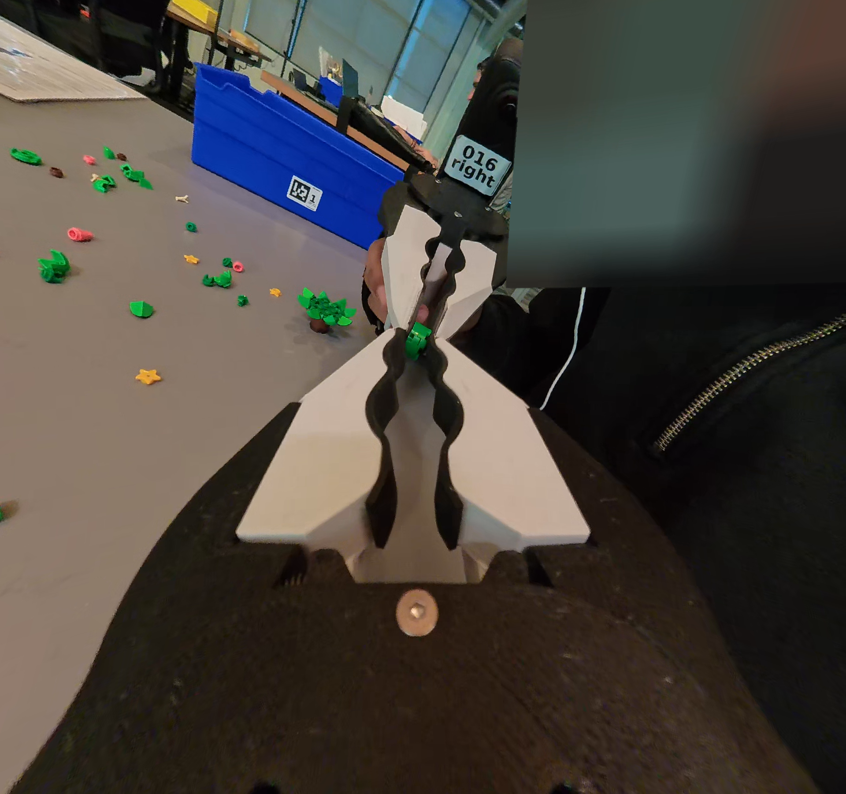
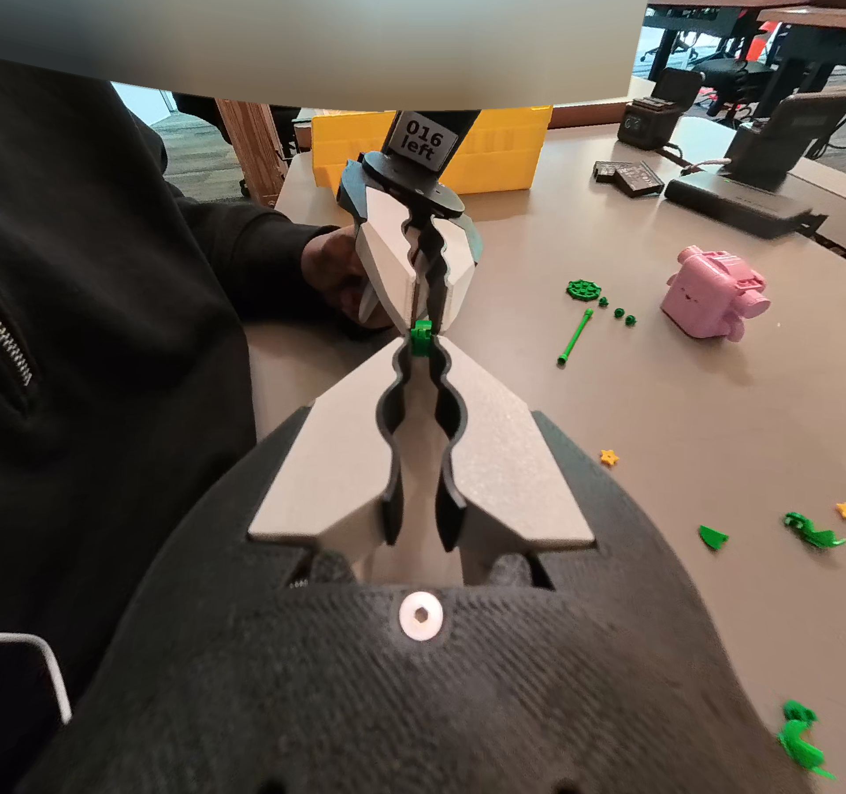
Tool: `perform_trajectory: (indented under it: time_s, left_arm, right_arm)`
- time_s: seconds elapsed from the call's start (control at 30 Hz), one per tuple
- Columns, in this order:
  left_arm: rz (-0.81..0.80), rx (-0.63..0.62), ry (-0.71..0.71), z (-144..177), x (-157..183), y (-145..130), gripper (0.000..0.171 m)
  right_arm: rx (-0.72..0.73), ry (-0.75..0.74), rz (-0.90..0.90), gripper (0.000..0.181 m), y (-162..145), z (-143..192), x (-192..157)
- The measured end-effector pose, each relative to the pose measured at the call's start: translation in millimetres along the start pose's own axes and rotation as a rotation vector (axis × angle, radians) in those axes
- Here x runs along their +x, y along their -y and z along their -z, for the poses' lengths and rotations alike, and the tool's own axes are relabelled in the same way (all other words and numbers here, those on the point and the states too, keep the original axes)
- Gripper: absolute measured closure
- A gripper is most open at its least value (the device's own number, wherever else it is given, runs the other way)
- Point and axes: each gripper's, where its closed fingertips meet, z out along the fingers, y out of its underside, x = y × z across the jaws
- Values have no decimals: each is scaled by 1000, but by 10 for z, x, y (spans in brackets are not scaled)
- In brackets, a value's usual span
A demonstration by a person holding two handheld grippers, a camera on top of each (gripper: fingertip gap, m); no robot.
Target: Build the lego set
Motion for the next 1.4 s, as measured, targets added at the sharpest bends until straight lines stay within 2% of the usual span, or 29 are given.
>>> perform_trajectory:
  time_s: [0.17,0.27,0.43,0.53,0.63,0.77,1.03,1.07,1.13,1.2,1.27,1.37,1.4]
  left_arm:
    - [12,19,1,26,-20,30,167]
    - [34,48,-15,43,-22,72,166]
    - [105,122,-58,112,-33,168,167]
    - [142,117,-60,107,-68,147,167]
    - [206,88,-63,70,-116,76,167]
    - [292,56,-68,33,-167,-1,167]
    - [327,51,-52,33,-210,-23,168]
    - [315,60,-31,40,-235,-7,160]
    - [273,90,66,79,-354,41,126]
    - [211,126,159,157,-453,113,108]
    - [140,162,241,249,-522,191,102]
    - [49,182,314,342,-552,257,102]
    - [31,179,329,355,-556,260,102]
  right_arm:
    - [46,4,-33,175,32,-25,24]
    - [52,-1,-4,159,37,-35,11]
    - [72,-13,-8,150,60,-43,33]
    - [111,-73,72,143,130,-15,78]
    - [85,-157,209,147,119,-10,100]
    - [-51,-209,295,166,-65,-77,132]
    - [-101,-263,360,166,-123,-105,173]
    - [-110,-273,348,166,-137,-107,198]
    - [-134,-301,292,167,-180,-120,271]
    - [-191,-284,136,167,-309,-209,291]
    - [-295,-266,-11,166,-542,-312,293]
    - [-468,-289,-109,166,-880,-329,343]
    - [-452,-296,-124,166,-859,-320,359]
